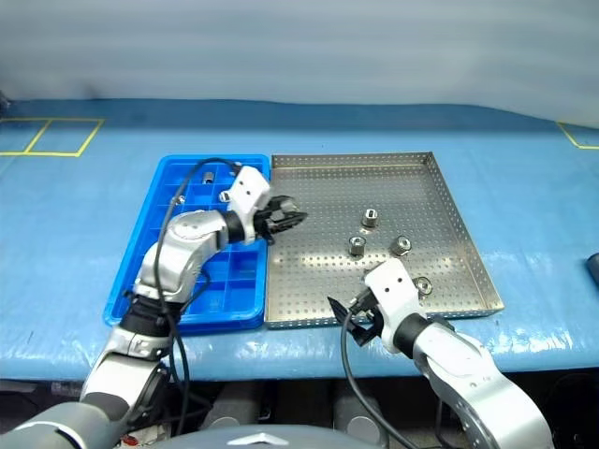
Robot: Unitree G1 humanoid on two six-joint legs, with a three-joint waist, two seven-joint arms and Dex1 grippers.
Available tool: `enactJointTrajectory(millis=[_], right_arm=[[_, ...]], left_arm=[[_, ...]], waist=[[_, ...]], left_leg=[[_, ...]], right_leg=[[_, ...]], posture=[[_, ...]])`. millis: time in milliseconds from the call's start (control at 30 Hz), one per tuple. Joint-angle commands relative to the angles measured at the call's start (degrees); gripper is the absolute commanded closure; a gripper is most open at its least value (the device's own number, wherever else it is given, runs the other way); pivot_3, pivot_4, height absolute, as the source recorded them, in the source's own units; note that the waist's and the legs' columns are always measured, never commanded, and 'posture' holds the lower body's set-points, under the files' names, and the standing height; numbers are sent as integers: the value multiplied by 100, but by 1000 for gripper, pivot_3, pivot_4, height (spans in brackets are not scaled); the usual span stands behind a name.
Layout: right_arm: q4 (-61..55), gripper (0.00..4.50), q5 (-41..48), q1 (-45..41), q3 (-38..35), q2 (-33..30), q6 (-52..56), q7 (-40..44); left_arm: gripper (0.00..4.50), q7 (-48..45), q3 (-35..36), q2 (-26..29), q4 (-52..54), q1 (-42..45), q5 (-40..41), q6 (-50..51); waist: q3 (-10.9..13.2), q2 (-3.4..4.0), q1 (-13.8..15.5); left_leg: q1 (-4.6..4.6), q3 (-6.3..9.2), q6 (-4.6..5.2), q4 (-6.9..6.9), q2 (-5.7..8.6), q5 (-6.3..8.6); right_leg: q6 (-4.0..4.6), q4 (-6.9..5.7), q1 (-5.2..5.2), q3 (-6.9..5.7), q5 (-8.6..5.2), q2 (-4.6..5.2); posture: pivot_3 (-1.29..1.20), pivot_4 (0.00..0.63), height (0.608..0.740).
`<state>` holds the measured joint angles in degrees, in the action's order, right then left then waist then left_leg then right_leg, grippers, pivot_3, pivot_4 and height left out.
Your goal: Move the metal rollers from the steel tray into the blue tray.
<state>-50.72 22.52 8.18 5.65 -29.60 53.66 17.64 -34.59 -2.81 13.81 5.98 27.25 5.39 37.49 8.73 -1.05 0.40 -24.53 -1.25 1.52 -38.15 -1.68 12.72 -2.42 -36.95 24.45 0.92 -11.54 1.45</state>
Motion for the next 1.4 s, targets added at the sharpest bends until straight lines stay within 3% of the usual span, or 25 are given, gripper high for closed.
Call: enactJointTrajectory(millis=[33,267,500,733,1200,1400], right_arm=[[206,0,-56,-546,289,7,-338,250],[901,0,-162,-1567,960,119,-694,748],[1204,0,-246,-1868,1273,221,-884,979],[1206,0,-292,-1828,1300,274,-909,995],[880,0,-363,-1373,1128,275,-782,718],[706,0,-351,-1194,989,238,-696,636]], left_arm=[[2630,878,564,-14,931,-282,-71,410],[2630,2066,1068,28,1760,-894,-400,688],[2630,2830,1162,-14,1844,-1229,-717,967],[2630,2807,1056,-80,1307,-1200,-572,703],[2630,2519,660,23,365,-956,-580,437],[700,2506,907,-81,544,-881,-309,215]], waist=[[2,-3,67],[2,-6,362],[2,-7,619],[1,-8,760],[-1,-8,685],[0,-9,644]], left_leg=[[0,0,2,-2,1,-1],[-1,4,5,-2,10,-3],[-4,8,5,0,10,-3],[-5,7,4,-1,7,-3],[-10,6,4,2,5,-3],[-12,6,5,2,-2,-3]], right_leg=[[-2,0,-1,0,2,2],[-3,5,-4,-4,4,2],[-2,7,-4,-8,4,5],[1,7,-2,-11,4,10],[7,10,2,-16,4,15],[8,12,2,-16,4,19]], posture=[[182,150,740],[274,150,740],[310,150,740],[292,150,740],[211,150,740],[191,150,740]])
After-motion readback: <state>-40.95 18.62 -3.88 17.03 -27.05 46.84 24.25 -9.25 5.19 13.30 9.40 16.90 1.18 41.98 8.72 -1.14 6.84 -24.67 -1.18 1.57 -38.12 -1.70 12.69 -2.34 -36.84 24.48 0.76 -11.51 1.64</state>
